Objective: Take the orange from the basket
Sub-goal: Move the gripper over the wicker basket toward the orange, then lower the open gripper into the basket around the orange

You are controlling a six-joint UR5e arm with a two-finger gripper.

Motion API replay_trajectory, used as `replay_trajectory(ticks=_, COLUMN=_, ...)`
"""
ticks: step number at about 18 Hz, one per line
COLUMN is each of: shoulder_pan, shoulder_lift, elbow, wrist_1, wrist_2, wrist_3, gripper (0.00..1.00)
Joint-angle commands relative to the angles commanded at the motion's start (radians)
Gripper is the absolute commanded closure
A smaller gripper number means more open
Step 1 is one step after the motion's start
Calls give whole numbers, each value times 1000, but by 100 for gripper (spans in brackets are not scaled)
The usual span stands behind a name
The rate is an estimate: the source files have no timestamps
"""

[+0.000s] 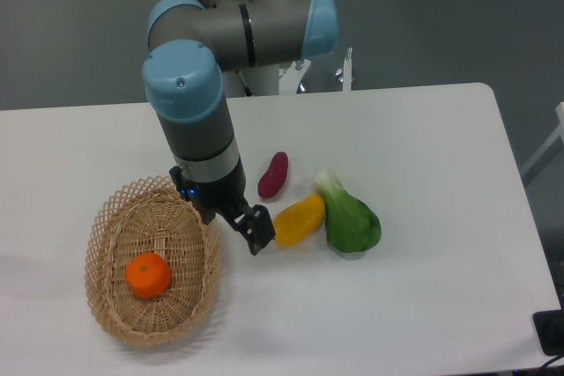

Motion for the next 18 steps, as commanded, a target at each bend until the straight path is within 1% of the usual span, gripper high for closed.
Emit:
replay_trajectory(ticks=6, shoulder_pan=0, shoulder_lift=2, elbow=-15, wrist_1=3, wrist_2=-29, wrist_3=-6, gripper=0)
replay_trajectory(ticks=7, shoulder_pan=-2, shoulder_lift=5, elbow=-17, wrist_1=9, wrist_2=-31, wrist_3=-43, gripper=0)
replay_trajectory(ticks=9, shoulder_pan=-5, shoulder_lift=8, elbow=-41, wrist_1=21, wrist_2=-26, wrist_3=-127, gripper=0)
replay_trajectory(ticks=11, shoulder_pan=-8, shoulder_lift=0, elbow=-51, wrist_1=53, wrist_2=-26, wrist_3=-194, gripper=0)
replay_trajectory(ticks=13, shoulder_pan=-21, shoulder_lift=-9, elbow=-52, wrist_1=93, wrist_2=-31, wrist_3=-228, gripper=0)
replay_trajectory(ticks=18, shoulder_pan=-51, shoulder_lift=-26, elbow=-67, wrist_1=101, wrist_2=-97, wrist_3=-258, gripper=0)
